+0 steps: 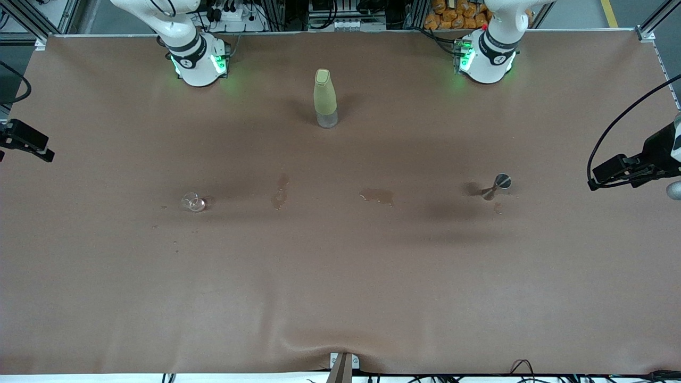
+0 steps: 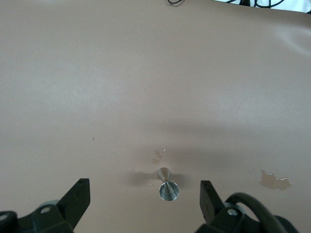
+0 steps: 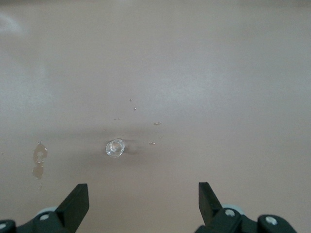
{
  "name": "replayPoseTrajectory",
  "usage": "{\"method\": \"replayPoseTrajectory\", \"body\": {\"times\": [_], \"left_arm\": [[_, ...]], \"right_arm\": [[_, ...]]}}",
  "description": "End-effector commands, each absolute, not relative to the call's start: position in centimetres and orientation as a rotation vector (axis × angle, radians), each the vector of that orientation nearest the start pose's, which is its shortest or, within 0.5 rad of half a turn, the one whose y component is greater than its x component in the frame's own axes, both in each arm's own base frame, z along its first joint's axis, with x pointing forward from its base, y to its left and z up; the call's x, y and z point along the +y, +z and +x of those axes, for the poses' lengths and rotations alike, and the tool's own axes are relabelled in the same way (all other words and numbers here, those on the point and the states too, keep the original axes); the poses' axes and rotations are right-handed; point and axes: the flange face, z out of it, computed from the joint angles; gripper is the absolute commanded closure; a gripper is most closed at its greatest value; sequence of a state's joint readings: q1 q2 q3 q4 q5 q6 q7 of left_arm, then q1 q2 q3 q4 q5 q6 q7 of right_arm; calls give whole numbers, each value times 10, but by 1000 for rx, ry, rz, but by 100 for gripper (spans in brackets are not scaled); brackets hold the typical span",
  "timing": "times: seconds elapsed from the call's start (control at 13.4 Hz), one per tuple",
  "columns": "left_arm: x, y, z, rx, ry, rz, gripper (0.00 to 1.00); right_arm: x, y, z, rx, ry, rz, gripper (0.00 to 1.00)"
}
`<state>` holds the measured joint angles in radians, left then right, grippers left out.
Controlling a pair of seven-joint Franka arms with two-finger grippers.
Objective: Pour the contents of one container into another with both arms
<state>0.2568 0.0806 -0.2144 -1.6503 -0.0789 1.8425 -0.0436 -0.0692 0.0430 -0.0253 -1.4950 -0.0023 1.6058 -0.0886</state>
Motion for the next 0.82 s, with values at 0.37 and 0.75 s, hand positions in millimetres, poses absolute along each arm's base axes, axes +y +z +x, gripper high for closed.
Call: {"method": "replayPoseTrajectory", "body": {"times": [0.37, 0.75], "left_arm": [[23, 574, 596, -181, -187, -3213, 0], [23, 573, 596, -179, -184, -3213, 0]], "right_arm": [[-48, 645, 566, -206, -86, -3120, 0], [-92, 648, 553, -1042, -60, -2961, 0]]}}
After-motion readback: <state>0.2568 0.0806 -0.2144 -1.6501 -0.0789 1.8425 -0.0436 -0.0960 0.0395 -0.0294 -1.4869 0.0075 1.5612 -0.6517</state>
